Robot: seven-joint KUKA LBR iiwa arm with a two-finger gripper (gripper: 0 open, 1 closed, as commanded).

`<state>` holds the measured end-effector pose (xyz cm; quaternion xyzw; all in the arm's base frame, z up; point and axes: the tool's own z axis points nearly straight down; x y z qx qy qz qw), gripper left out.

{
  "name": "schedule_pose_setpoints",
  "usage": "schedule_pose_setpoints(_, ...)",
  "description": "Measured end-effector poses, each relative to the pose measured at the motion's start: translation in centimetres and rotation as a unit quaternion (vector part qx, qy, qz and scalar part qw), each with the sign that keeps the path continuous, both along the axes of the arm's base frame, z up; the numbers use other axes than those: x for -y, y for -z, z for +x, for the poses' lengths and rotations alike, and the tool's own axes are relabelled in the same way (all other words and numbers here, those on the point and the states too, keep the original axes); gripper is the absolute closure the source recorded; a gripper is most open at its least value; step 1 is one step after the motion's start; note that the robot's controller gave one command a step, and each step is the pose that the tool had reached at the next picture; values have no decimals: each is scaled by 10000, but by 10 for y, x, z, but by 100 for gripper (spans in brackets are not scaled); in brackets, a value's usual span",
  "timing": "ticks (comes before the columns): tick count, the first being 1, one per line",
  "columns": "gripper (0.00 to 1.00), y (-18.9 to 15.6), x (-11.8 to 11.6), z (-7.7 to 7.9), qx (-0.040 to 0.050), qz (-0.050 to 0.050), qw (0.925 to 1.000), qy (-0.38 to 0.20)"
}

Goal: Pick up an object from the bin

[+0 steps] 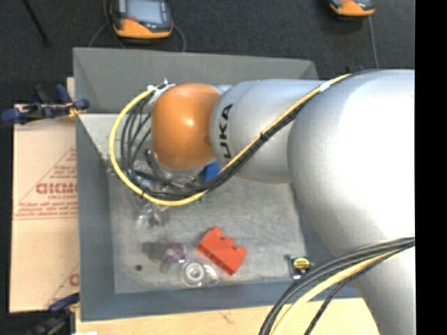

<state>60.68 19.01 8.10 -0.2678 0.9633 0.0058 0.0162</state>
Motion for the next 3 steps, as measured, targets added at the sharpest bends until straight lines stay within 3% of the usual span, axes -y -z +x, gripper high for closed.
schedule_pose_setpoints(1, 100, -77, 0, 3, -98, -86, 9999, 22)
schedule_pose_setpoints(2, 100, -79, 1, 3, -137, -90, 9999, 47)
schedule_pose_setpoints(3, 100, -120, 1, 4, -121, -93, 9999, 80)
